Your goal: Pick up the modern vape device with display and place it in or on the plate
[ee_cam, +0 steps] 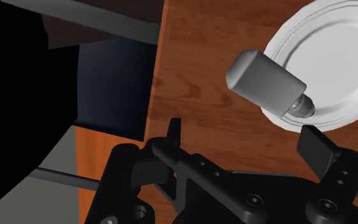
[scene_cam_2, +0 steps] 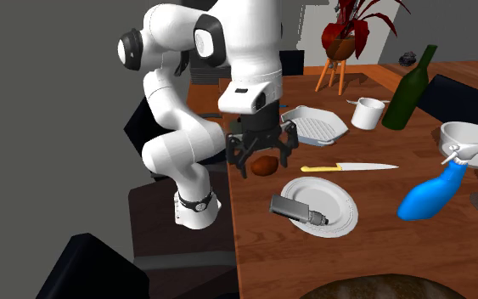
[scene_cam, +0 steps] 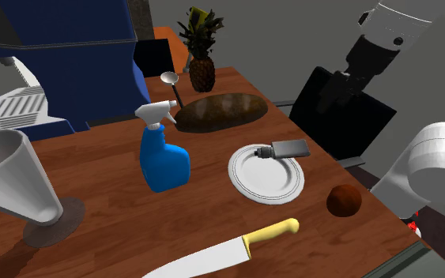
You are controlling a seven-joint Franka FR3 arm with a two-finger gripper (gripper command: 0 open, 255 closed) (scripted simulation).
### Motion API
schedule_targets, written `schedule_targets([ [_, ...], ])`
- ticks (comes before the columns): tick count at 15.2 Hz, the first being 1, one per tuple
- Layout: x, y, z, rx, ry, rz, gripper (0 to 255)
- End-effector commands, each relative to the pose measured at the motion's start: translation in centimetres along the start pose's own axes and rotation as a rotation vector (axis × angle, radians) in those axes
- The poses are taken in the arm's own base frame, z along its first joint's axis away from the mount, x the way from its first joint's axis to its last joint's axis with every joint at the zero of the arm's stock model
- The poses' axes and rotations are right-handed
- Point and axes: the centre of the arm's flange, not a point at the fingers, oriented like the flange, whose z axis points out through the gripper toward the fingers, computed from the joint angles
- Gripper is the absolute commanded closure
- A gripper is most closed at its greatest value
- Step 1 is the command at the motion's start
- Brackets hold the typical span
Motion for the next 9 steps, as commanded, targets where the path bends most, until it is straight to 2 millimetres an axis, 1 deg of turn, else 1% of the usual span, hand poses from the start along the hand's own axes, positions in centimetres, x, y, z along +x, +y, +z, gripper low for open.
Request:
schedule_targets([
  [1,-1.9,-1.3,1.2,0.000,-0.006,0.018,0],
  [2,-2.0,-1.3,1.3,0.000,-0.007,0.018,0],
  [8,-2.0,-1.3,4.5,0.000,-0.007,0.018,0],
  [9,-2.0,-1.3,5.3,0.000,-0.007,0.018,0],
])
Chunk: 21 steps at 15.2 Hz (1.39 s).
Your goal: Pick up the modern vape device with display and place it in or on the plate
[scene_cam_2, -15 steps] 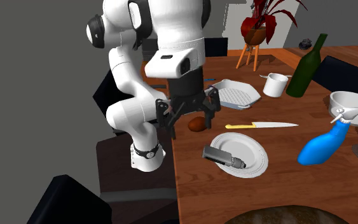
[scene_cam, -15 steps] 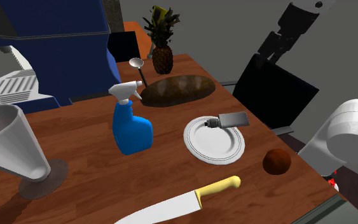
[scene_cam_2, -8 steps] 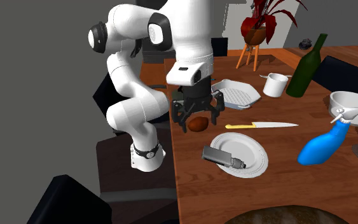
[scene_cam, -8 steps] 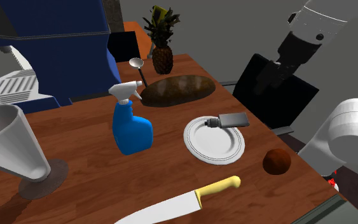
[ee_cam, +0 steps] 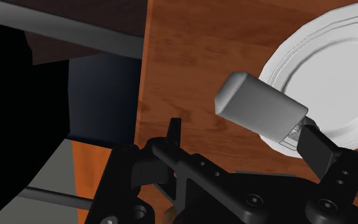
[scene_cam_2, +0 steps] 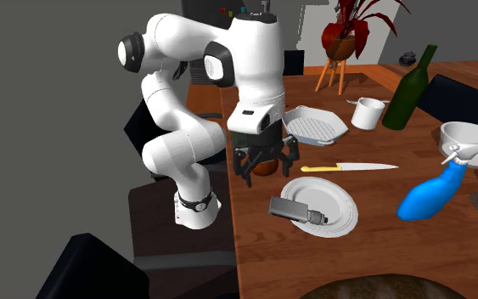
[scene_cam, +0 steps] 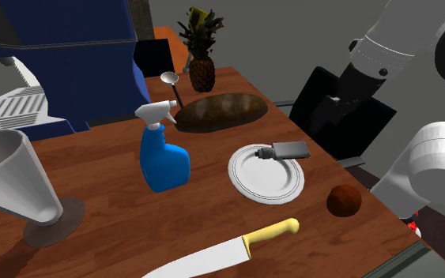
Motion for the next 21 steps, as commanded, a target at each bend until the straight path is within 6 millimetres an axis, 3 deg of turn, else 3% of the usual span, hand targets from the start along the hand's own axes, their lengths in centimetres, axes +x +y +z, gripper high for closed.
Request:
schedule_targets([
  [1,-0.1,0.0,0.7,0.000,0.000,0.000,0],
  [8,-0.1,0.0,0.7,0.000,0.000,0.000,0],
  [9,-0.1,0.0,0.7,0.000,0.000,0.000,255],
  [18,-0.1,0.0,0.7,0.000,0.000,0.000,255],
  [19,-0.1,0.0,0.7,0.000,0.000,0.000,0],
  [21,2.0,-1.8,2.5,-0.015,-0.047,-0.278,0],
])
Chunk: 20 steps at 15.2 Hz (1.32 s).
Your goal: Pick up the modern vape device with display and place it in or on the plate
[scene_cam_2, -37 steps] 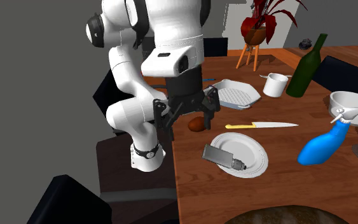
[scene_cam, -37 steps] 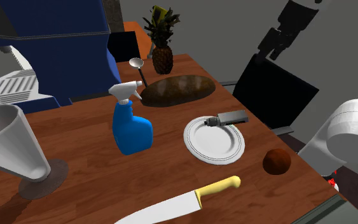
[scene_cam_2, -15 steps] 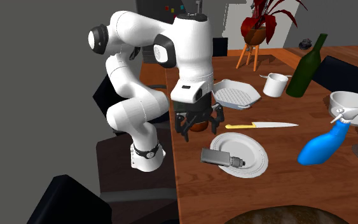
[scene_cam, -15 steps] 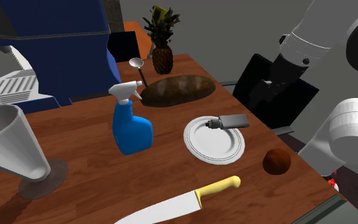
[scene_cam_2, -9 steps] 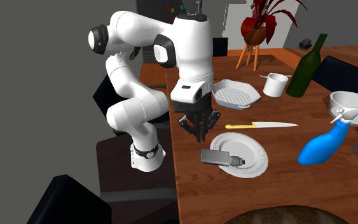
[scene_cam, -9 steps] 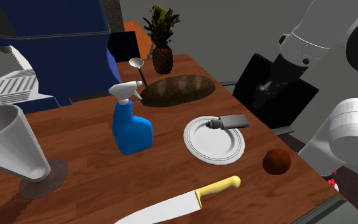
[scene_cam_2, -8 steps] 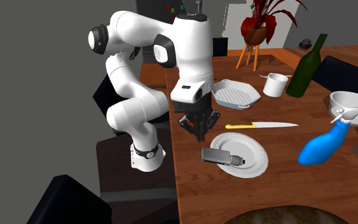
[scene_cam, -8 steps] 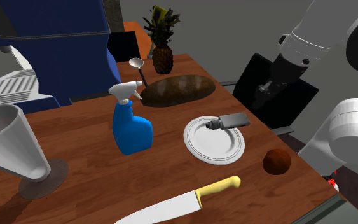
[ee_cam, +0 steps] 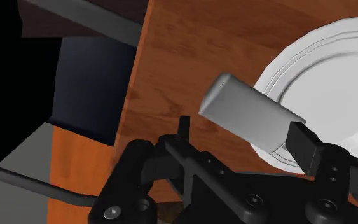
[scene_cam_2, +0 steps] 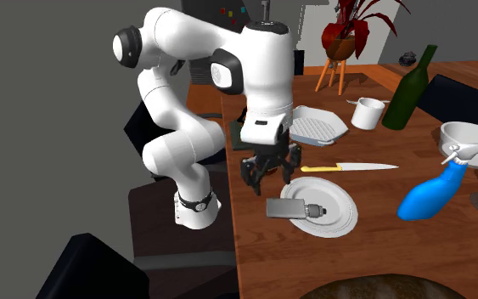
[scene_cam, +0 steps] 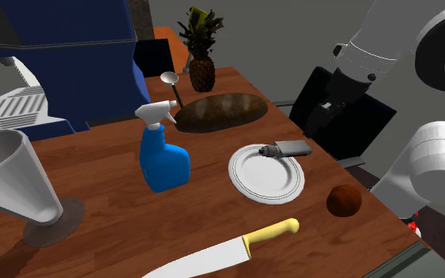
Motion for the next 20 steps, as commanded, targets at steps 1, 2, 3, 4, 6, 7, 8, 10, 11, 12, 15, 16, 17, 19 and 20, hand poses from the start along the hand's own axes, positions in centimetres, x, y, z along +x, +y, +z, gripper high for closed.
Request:
schedule_targets([
  [1,1.9,-1.6,1.8,-0.014,-0.043,-0.264,0],
  [2,2.7,-2.6,2.7,-0.022,-0.067,-0.403,0],
  [3,3.4,-3.8,3.7,-0.029,-0.090,-0.542,0],
  [4,3.8,-5.0,4.6,-0.037,-0.114,-0.681,0],
  [6,4.2,-6.8,6.0,-0.048,-0.147,-0.878,0],
  [7,4.1,-6.7,6.5,-0.048,-0.147,-0.878,0],
  [8,4.1,-6.7,7.0,-0.048,-0.147,-0.878,0],
  [10,3.9,-6.6,8.1,-0.048,-0.147,-0.878,0],
  [11,3.9,-6.5,8.6,-0.048,-0.147,-0.878,0],
  [12,3.8,-6.5,9.1,-0.048,-0.147,-0.878,0],
  [15,3.7,-6.4,10.0,-0.048,-0.147,-0.878,0],
  [16,3.7,-6.4,10.0,-0.048,-0.147,-0.878,0],
  [17,3.7,-6.4,10.0,-0.048,-0.147,-0.878,0],
  [19,3.7,-6.4,10.0,-0.048,-0.147,-0.878,0],
  [20,3.7,-6.4,10.0,-0.048,-0.147,-0.878,0],
])
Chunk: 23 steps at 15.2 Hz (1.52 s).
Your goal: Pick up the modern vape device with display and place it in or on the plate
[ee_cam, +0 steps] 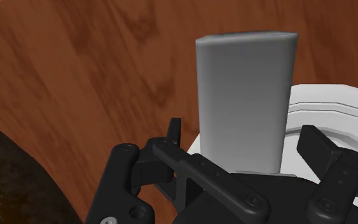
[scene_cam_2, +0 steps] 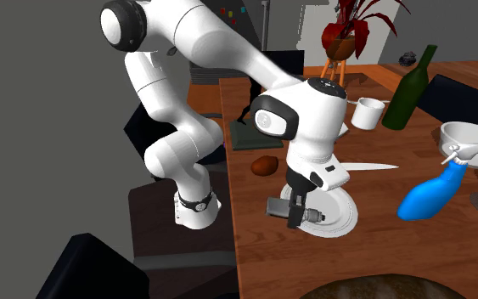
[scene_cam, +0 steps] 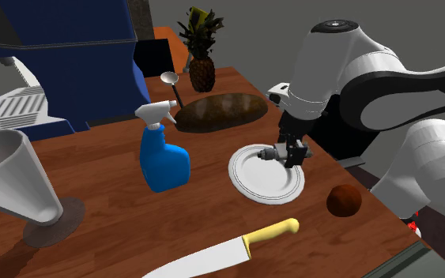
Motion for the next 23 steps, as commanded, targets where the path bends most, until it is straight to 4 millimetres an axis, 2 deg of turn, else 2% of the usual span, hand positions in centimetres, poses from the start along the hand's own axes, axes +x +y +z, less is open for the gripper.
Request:
schedule_targets([
  [1,0.0,0.0,0.0,0.000,0.000,0.000,0],
  [2,0.0,0.0,0.0,0.000,0.000,0.000,255],
  [11,0.0,0.0,0.0,0.000,0.000,0.000,255],
  [23,-0.1,0.4,-6.3,0.000,0.000,0.000,255],
])
